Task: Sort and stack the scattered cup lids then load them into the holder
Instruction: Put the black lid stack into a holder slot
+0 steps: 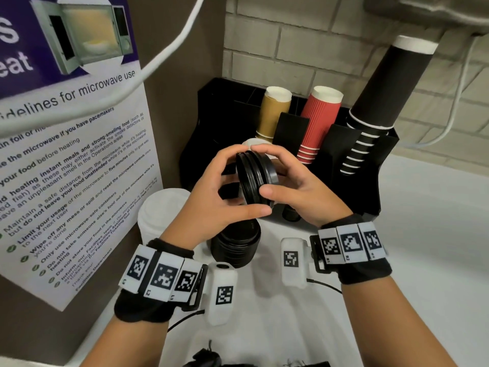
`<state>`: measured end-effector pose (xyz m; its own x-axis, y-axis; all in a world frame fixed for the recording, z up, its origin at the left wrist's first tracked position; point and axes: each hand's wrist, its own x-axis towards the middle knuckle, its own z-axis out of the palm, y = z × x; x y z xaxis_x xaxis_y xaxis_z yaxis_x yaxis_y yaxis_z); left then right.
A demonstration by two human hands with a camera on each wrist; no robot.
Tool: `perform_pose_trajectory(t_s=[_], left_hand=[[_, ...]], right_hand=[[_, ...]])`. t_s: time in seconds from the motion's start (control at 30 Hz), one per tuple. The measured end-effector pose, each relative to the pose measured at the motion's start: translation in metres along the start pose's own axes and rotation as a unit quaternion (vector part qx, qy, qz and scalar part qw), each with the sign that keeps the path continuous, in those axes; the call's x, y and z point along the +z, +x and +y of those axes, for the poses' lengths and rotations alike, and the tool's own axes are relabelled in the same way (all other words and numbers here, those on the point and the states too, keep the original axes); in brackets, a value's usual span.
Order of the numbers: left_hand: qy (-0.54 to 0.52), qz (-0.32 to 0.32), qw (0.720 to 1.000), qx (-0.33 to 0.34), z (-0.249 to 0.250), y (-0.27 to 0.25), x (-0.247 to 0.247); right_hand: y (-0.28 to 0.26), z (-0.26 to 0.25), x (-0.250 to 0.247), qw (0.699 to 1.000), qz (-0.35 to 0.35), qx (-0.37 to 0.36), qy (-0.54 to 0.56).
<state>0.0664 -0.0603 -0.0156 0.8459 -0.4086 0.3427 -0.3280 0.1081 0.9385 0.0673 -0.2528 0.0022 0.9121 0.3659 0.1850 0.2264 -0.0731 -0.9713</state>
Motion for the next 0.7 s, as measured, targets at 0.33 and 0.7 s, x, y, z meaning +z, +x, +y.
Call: perform_pose_trajectory(t_s=[0.33, 0.7], left_hand=[[0.028, 0.000, 0.999, -0.025, -0.008, 0.001, 0.005], [0.008, -0.012, 1.000, -0.027, -0.008, 0.005, 0.011]], right_hand=[[-0.005, 0.001, -0.002, 1.000, 0.014, 0.000, 0.005], [-0.009, -0.001, -0.002, 0.996, 0.062, -0.032, -0.047]])
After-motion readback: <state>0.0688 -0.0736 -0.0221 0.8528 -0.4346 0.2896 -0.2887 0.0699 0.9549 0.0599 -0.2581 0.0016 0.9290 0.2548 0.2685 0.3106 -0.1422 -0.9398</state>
